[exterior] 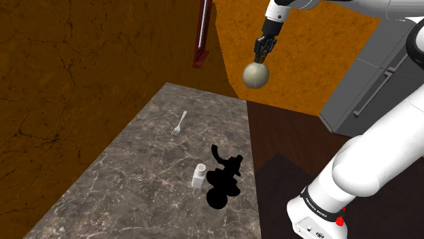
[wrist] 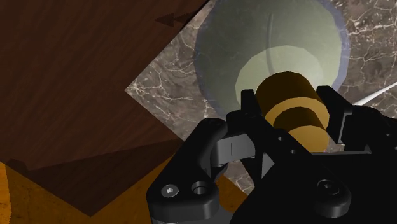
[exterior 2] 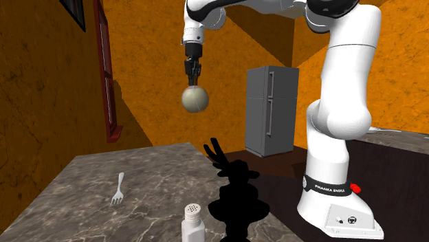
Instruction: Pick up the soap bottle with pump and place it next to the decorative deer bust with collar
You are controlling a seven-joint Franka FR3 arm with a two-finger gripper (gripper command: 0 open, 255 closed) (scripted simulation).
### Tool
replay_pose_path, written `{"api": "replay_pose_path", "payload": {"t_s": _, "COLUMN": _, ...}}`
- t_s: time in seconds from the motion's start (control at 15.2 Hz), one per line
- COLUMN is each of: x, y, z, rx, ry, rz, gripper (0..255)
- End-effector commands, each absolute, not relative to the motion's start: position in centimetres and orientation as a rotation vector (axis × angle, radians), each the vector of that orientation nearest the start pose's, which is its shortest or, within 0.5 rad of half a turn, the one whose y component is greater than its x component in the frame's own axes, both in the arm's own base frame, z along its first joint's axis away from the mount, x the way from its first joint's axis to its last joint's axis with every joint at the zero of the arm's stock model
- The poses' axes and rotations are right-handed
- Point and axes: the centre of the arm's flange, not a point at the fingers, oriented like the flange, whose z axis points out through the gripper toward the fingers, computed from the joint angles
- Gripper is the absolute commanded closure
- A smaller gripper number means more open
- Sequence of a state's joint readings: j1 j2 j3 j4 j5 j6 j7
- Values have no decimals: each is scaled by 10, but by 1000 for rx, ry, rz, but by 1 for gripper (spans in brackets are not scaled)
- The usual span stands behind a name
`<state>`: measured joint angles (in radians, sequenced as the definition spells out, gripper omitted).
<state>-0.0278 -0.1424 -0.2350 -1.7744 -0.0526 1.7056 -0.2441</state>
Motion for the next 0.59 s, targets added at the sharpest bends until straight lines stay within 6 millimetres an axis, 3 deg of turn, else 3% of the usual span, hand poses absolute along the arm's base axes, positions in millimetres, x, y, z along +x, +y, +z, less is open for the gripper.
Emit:
{"api": "replay_pose_path", "payload": {"t_s": 0.0, "x": 501, "y": -147, "z": 625, "rx": -3176, "ry": 19, "rz": -100, "gripper": 255}}
{"api": "replay_pose_path", "payload": {"t_s": 0.53, "x": 501, "y": -147, "z": 667, "rx": -3176, "ry": 19, "rz": -100, "gripper": 255}}
